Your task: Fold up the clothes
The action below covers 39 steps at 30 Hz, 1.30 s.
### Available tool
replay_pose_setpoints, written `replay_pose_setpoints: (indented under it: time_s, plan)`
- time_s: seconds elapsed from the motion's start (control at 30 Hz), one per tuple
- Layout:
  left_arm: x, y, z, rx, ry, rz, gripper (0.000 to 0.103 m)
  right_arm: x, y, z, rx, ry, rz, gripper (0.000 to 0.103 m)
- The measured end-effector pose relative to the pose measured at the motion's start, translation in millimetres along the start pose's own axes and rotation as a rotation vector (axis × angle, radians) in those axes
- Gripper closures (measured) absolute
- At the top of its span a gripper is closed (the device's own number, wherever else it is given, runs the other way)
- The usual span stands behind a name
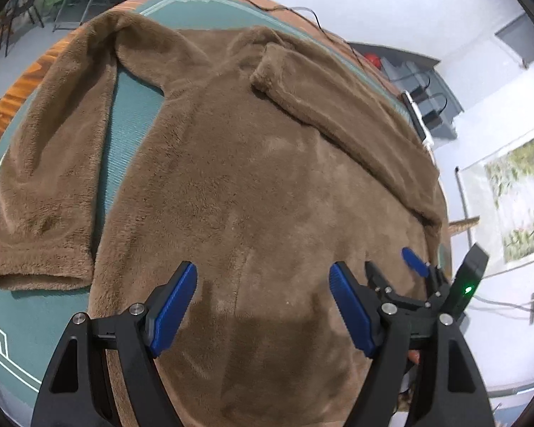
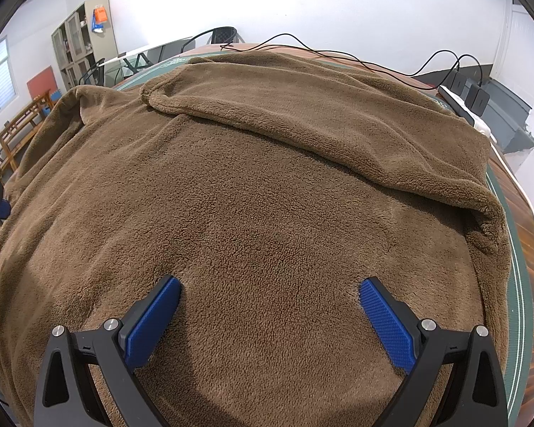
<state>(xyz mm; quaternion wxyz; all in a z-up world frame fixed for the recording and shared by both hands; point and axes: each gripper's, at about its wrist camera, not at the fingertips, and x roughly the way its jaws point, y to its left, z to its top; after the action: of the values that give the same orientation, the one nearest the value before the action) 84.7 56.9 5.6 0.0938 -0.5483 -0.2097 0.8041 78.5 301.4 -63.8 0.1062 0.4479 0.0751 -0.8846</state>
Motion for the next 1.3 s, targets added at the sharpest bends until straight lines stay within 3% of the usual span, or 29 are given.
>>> replay_pose_setpoints:
  time_s: [0.27,0.53,0.73,0.87,1.3]
  plan:
    - [-30,22,-20,-0.145,-0.073,0.014,0.023,0,0,0,0.002,0.001,0.003,0.001]
    - [-66,114,-66,-0.527,-0.242,0.037,0.023,0,0,0,0.002,0.000,0.005,0.001]
    - [-60,159,-74,-0.735,-0.285,-0.086,0.023,0,0,0,0.002,-0.002,0.006,0.001]
    - [-46,173,-65,-0.821,-0.289,-0.156,0.023,0,0,0,0.001,-0.002,0.006,0.001]
    - [-28,192,-24,-0.869,-0.297,-0.107,0.025,0,0,0,0.003,-0.003,0.009,0.001]
